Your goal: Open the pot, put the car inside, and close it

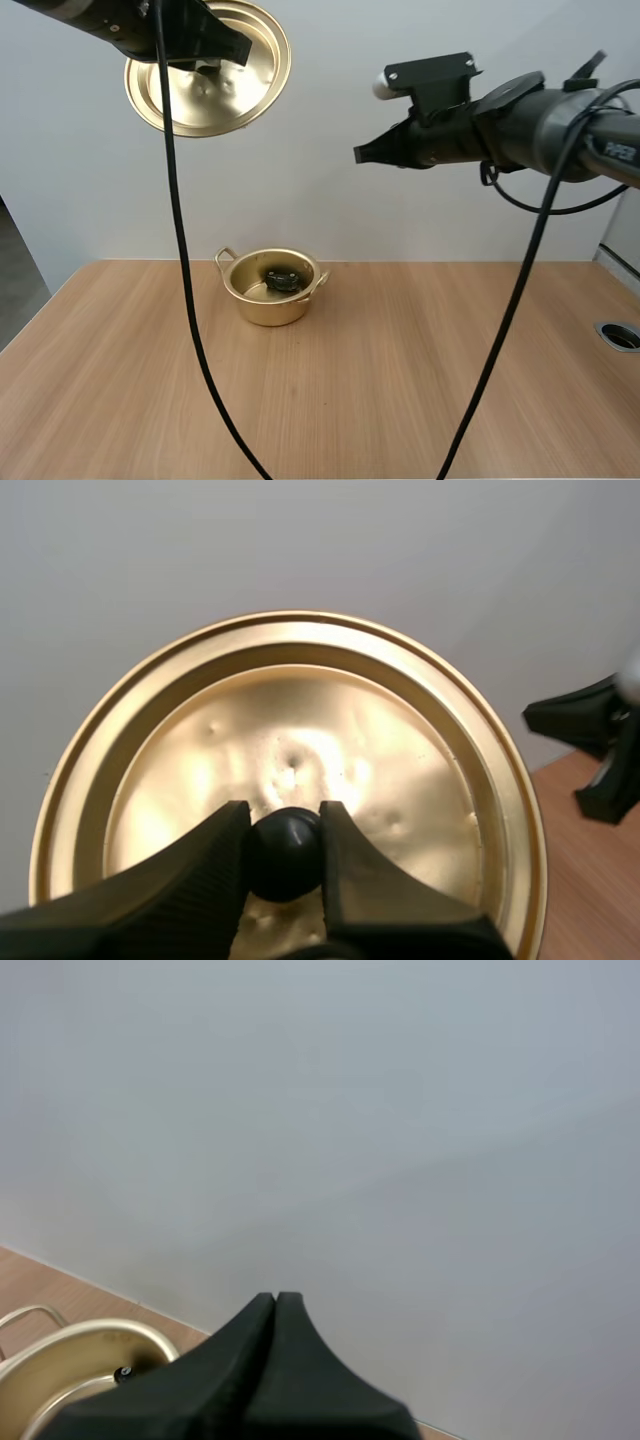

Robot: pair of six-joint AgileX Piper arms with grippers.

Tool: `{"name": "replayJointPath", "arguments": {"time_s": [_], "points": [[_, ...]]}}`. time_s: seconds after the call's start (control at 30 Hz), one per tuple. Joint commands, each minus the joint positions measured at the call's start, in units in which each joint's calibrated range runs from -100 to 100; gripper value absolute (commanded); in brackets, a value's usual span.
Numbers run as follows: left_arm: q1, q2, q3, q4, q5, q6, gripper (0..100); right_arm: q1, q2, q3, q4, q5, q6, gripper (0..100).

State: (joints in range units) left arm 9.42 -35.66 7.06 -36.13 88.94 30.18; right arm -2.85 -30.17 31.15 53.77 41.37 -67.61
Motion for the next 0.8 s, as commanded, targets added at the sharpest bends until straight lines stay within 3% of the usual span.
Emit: {"name": "replayJointPath", "arguments": {"time_s": [0.0,0.17,0.27,0.4,0.53,0.77], "points": [[-0.01,5.82,0.06,-2.44,-0.05,2.10,0,-5.89,-7.50,0.05,-2.01,9.06,3.27,0],[-1.20,16.76,0.06,-1.61,1.52,3.16,0,-8.88,-17.82,0.05,-7.14,18.01,8.81,0],[-3.46,23.12,0.20,0.74,3.54,4.29,0,-9.10,-23.11,0.05,-9.32,19.39,10.86,0],[-6.45,29.15,1.84,7.14,-6.89,3.85,0,-9.10,-28.19,0.05,-12.97,19.39,14.10,0],[-8.13,34.41,2.57,7.85,-9.68,3.97,0,-9.10,-30.14,0.05,-19.17,20.10,17.93,0],[-8.53,41.74,2.57,9.14,-11.36,4.23,0,-9.17,-30.14,0.05,-26.14,23.35,23.06,0]]}}
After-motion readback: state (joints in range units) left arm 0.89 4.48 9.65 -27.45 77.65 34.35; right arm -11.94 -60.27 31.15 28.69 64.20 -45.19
